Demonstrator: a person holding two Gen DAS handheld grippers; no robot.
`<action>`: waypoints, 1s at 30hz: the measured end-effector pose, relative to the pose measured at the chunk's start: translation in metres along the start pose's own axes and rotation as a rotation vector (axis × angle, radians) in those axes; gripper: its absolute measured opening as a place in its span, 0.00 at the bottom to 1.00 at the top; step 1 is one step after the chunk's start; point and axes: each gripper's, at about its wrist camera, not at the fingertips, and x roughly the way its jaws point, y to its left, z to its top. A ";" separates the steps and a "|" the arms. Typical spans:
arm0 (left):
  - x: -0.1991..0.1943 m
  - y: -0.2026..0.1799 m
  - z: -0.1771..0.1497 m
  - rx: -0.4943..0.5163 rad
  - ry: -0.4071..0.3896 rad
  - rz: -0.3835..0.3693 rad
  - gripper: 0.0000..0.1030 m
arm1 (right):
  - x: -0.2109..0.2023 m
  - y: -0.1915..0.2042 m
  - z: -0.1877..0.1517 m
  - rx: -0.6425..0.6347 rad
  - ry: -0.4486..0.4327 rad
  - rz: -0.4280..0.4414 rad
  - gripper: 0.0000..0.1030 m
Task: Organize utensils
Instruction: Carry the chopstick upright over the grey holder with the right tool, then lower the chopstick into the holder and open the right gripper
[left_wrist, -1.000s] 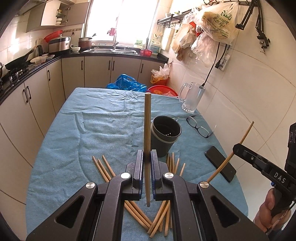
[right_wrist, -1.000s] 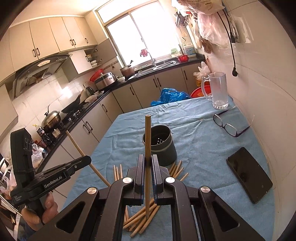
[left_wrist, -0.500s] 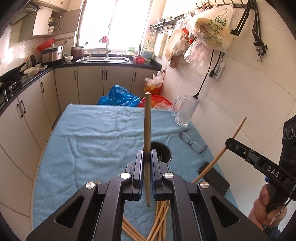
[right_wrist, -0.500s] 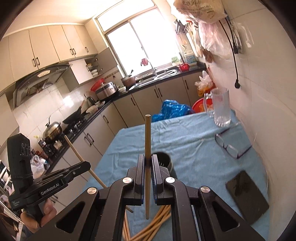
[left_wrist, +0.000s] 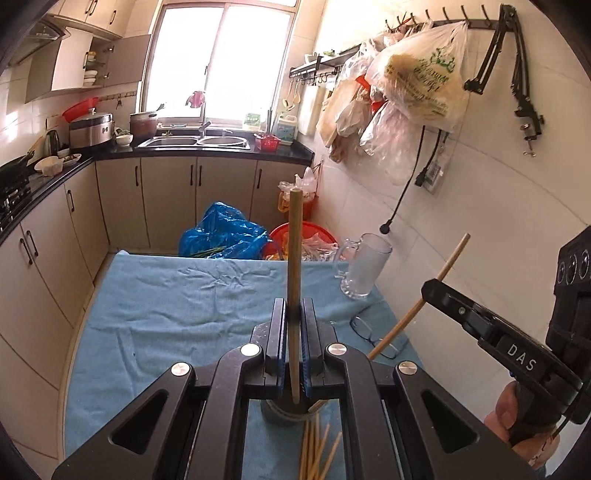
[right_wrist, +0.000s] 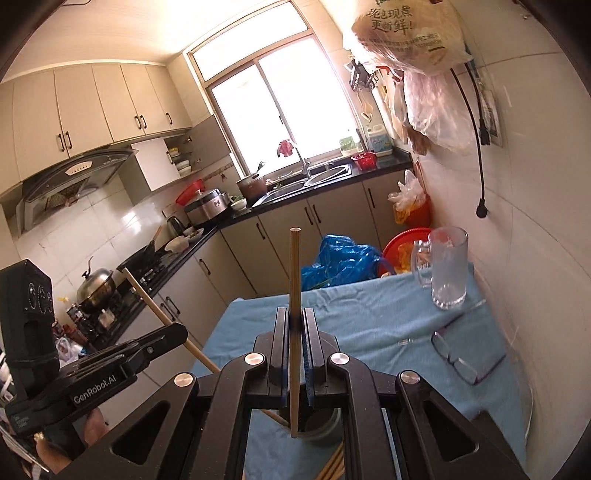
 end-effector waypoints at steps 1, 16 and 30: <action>0.008 0.002 -0.001 -0.004 0.010 -0.002 0.06 | 0.008 0.000 0.001 -0.009 0.003 -0.014 0.07; 0.076 0.032 -0.047 -0.038 0.149 0.009 0.06 | 0.102 -0.019 -0.041 -0.049 0.204 -0.074 0.08; 0.052 0.036 -0.050 -0.043 0.109 0.003 0.07 | 0.084 -0.007 -0.043 -0.107 0.164 -0.120 0.47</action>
